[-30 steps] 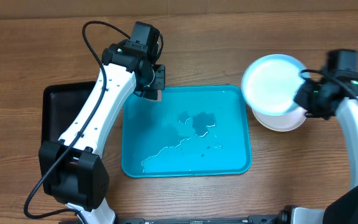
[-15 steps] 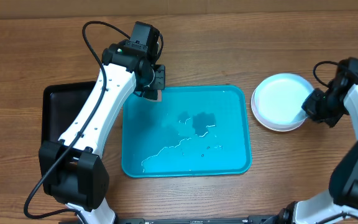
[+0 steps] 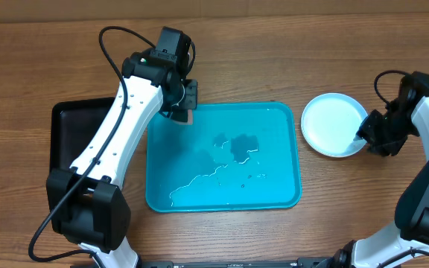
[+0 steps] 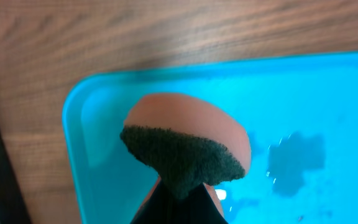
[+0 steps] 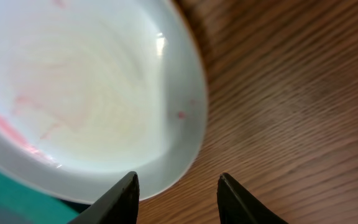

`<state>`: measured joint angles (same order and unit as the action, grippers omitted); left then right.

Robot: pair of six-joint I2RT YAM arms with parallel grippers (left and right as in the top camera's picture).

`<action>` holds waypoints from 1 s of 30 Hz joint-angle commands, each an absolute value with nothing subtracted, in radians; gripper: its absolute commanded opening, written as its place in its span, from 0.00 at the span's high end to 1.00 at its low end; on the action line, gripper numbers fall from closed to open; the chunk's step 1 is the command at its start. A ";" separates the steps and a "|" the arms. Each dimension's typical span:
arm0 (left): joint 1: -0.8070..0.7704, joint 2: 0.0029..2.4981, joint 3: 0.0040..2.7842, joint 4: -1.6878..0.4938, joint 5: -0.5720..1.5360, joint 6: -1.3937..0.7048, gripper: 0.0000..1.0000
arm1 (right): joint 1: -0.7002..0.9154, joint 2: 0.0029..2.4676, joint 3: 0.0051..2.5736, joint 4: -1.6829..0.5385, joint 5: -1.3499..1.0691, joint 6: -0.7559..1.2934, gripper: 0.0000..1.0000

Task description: Clean dirty plates on tray and stack at the side

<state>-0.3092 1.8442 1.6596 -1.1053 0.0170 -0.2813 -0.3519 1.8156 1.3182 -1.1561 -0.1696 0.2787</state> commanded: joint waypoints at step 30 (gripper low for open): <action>0.231 1.793 1.266 -0.905 -0.190 -0.231 0.57 | -0.005 1.630 1.406 -1.151 -0.226 0.173 0.40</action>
